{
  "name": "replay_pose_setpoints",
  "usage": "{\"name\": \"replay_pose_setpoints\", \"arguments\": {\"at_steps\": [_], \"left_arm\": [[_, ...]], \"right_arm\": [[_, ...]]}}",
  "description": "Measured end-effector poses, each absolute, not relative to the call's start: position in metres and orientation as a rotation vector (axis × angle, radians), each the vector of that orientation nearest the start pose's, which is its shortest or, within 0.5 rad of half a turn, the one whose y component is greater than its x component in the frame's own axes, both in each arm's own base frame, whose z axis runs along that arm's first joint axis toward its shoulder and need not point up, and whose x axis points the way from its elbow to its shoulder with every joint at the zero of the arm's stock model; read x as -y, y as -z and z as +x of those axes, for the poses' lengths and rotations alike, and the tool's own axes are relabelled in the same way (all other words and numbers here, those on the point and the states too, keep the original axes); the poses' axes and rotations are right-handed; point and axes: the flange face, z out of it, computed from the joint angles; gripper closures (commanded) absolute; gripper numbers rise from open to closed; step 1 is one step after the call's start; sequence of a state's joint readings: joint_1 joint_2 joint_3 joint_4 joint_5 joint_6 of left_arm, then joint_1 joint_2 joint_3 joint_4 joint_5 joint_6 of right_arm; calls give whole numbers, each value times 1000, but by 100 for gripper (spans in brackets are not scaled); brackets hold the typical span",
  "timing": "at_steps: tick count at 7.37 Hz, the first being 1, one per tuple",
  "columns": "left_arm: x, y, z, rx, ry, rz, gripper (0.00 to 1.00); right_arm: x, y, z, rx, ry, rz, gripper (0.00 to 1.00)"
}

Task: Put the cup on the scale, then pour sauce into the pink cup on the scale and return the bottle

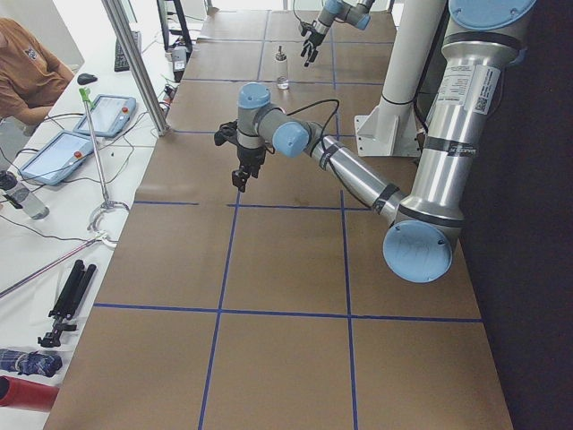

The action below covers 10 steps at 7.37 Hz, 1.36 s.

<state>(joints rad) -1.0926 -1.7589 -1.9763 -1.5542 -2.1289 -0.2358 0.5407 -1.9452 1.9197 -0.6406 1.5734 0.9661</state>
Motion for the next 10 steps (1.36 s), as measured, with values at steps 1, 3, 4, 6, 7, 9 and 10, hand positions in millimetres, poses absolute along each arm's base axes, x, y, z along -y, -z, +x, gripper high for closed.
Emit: {"name": "replay_pose_setpoints", "arguments": {"at_steps": [1,3,4,6,7,9,10], "left_arm": [[519,-388,163,-716,-400,336,23],[545,-430,127,-746,-442,341,23],[561,-460,97,-733,-460,351,23],[577,-506,47,-710,-451,346,0],[580,-527,22,-720,-425,329,0],[582,-582,-27,-787,-340,265,0],[578,-606,-39,-815,-306,234,0]], "right_arm": [[332,-567,-217,777,104,433,0],[377,-613,-135,826,154,355,0],[400,-634,-101,857,156,309,0],[450,-643,-49,859,205,253,0],[475,-635,-22,855,224,225,0],[491,-626,24,859,257,196,0],[490,-624,38,861,255,179,0]]}}
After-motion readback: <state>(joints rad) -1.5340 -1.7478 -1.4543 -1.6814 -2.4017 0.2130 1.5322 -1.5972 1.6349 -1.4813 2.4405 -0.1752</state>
